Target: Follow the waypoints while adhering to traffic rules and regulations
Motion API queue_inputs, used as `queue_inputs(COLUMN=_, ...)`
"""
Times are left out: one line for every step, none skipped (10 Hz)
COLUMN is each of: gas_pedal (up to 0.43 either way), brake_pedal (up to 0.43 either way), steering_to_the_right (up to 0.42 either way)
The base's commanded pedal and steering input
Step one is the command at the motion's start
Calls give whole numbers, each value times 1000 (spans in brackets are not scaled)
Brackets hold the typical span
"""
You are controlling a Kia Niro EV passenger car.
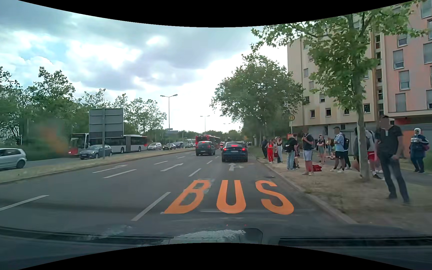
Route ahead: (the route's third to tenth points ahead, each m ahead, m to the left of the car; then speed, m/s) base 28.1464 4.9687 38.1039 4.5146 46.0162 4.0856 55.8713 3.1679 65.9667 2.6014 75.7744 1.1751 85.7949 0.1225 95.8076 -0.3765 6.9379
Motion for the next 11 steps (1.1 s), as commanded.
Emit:
queue_inputs(gas_pedal=0, brake_pedal=0, steering_to_the_right=4)
queue_inputs(gas_pedal=0, brake_pedal=0, steering_to_the_right=4)
queue_inputs(gas_pedal=0, brake_pedal=116, steering_to_the_right=4)
queue_inputs(gas_pedal=0, brake_pedal=177, steering_to_the_right=4)
queue_inputs(gas_pedal=0, brake_pedal=220, steering_to_the_right=4)
queue_inputs(gas_pedal=0, brake_pedal=232, steering_to_the_right=5)
queue_inputs(gas_pedal=0, brake_pedal=232, steering_to_the_right=10)
queue_inputs(gas_pedal=0, brake_pedal=244, steering_to_the_right=15)
queue_inputs(gas_pedal=0, brake_pedal=268, steering_to_the_right=17)
queue_inputs(gas_pedal=0, brake_pedal=280, steering_to_the_right=15)
queue_inputs(gas_pedal=0, brake_pedal=280, steering_to_the_right=13)
